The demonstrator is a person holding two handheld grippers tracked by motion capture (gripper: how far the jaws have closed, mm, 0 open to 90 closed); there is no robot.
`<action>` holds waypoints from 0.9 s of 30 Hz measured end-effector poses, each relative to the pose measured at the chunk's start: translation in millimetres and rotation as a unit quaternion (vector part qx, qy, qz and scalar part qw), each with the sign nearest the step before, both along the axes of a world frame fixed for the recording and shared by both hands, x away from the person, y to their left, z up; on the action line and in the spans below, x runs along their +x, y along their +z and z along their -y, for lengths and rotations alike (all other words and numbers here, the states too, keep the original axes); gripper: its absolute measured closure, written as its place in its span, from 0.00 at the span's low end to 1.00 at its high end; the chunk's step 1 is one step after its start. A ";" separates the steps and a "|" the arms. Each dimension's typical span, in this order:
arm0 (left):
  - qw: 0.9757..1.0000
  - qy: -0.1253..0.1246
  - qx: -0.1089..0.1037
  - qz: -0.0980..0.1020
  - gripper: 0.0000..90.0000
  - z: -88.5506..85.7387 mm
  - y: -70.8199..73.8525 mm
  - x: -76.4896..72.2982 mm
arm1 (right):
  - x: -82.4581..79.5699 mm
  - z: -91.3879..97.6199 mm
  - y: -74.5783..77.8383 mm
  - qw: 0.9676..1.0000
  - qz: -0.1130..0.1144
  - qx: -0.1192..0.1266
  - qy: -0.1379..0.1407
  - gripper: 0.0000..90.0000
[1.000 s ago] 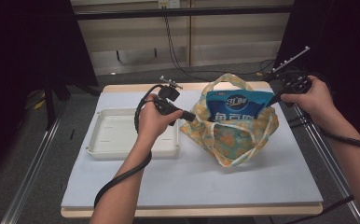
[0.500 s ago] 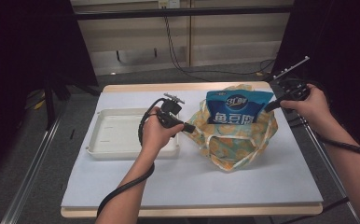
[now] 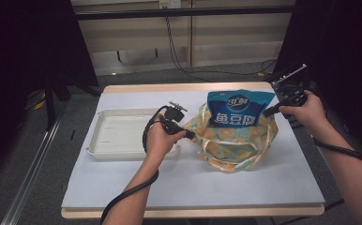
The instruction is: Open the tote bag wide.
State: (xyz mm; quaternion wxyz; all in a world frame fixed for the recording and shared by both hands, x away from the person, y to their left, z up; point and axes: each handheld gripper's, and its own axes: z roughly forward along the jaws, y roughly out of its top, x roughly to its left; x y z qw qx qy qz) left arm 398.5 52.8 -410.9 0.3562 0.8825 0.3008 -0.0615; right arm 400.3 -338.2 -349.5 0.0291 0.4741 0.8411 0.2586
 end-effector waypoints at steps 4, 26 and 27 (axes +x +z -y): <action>1.000 -0.006 0.009 -0.005 0.99 0.8 -5.3 -1.1 | -0.8 -0.3 -4.1 1.000 -0.001 0.000 0.002 1.00; 0.997 0.030 -0.056 0.041 0.55 13.8 19.6 5.2 | -5.7 0.8 -6.4 1.000 0.001 0.000 0.002 1.00; 0.997 0.030 -0.064 0.039 0.58 16.4 15.9 6.9 | -5.9 0.5 -7.0 1.000 -0.001 -0.002 0.001 1.00</action>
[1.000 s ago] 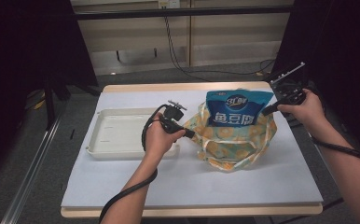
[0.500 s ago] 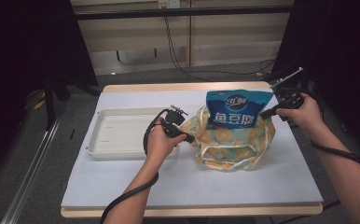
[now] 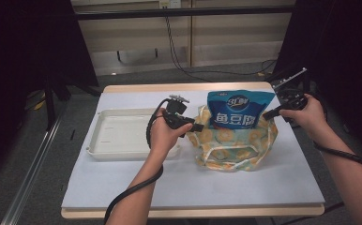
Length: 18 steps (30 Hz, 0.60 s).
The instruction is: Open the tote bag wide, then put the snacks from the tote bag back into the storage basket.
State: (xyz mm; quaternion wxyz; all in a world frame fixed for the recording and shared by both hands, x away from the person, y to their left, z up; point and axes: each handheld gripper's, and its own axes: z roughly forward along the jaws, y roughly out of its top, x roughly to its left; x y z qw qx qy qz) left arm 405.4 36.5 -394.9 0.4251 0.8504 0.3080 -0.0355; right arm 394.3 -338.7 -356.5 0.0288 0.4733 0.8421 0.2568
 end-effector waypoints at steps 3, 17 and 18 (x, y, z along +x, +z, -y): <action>1.000 -0.006 0.005 -0.005 0.82 5.1 -6.9 4.4 | 0.3 -0.9 -2.6 1.000 0.001 0.005 0.000 1.00; 0.999 0.016 0.039 -0.035 0.96 -5.7 -12.5 12.3 | -0.2 2.7 -11.5 1.000 0.003 0.004 -0.001 0.92; 0.999 0.016 0.041 -0.032 0.88 -6.6 -9.4 11.7 | -0.9 3.4 -9.9 1.000 0.004 0.000 -0.005 0.88</action>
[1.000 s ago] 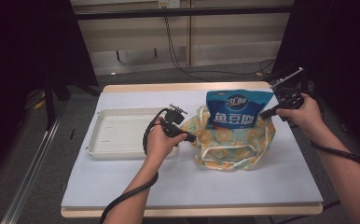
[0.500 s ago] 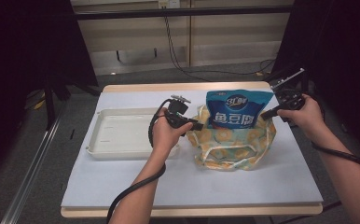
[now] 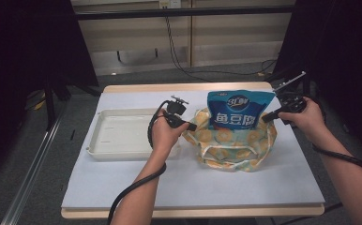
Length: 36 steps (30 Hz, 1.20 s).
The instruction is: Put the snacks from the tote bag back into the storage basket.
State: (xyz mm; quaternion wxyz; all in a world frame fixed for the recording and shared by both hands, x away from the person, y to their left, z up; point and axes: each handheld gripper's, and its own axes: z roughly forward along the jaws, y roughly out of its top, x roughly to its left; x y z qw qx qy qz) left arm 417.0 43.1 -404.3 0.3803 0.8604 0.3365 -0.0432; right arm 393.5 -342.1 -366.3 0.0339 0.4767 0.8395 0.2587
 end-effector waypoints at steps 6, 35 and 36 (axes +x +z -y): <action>1.000 0.004 -0.024 -0.009 0.52 -3.3 13.1 -3.8 | -6.9 4.5 10.2 1.000 0.010 -0.012 -0.004 0.69; 0.999 -0.041 0.008 0.028 0.24 6.2 56.4 -8.4 | -65.2 5.0 3.4 0.999 0.011 -0.039 0.021 0.12; 0.999 -0.045 0.011 0.027 0.24 6.5 58.0 -8.1 | -66.7 4.0 2.2 0.999 0.011 -0.040 0.022 0.12</action>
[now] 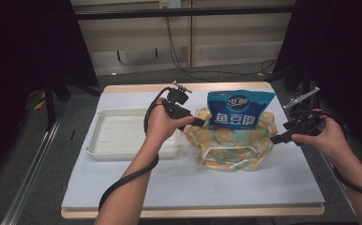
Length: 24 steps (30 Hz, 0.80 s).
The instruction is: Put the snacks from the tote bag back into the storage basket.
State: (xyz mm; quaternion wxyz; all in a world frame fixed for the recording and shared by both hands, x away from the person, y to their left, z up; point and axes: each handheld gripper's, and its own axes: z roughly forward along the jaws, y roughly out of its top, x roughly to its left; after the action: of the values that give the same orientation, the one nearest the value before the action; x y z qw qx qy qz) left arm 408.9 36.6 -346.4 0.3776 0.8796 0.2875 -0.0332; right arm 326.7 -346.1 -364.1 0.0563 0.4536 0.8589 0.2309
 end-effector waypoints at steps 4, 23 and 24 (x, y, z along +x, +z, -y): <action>1.000 -0.006 0.003 0.004 0.24 2.1 4.0 0.2 | -5.4 -4.7 -6.5 1.000 -0.010 0.007 0.005 0.10; 1.000 -0.025 0.003 0.012 0.22 12.4 24.4 4.2 | -32.3 -22.5 -21.0 1.000 -0.009 -0.004 0.006 0.11; 0.999 -0.031 0.003 0.014 0.22 13.1 26.5 5.5 | -33.3 -23.6 -21.6 1.000 -0.006 -0.003 0.000 0.11</action>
State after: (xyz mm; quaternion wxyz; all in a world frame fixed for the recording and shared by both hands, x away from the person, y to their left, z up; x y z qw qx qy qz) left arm 414.4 23.4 -319.9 0.3774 0.8898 0.2547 -0.0311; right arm 293.4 -322.5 -385.7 0.0523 0.4547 0.8600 0.2256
